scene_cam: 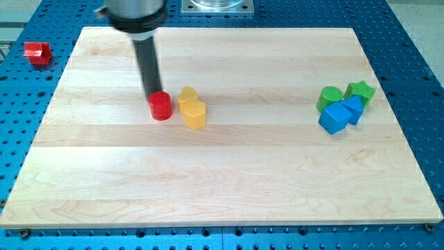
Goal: Push the red circle into the yellow blocks
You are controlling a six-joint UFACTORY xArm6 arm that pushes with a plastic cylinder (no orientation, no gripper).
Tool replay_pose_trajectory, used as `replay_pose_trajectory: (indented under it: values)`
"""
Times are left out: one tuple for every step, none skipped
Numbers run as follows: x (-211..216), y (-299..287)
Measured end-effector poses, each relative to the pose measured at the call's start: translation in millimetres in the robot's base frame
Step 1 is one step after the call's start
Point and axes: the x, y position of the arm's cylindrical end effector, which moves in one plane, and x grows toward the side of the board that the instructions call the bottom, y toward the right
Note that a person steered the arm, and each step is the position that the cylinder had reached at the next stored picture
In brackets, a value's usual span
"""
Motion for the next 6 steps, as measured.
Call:
replay_pose_trajectory:
  values:
    - [8, -24]
    - [38, -5]
    - [24, 63]
    - [21, 76]
    - [21, 76]
    - [21, 76]
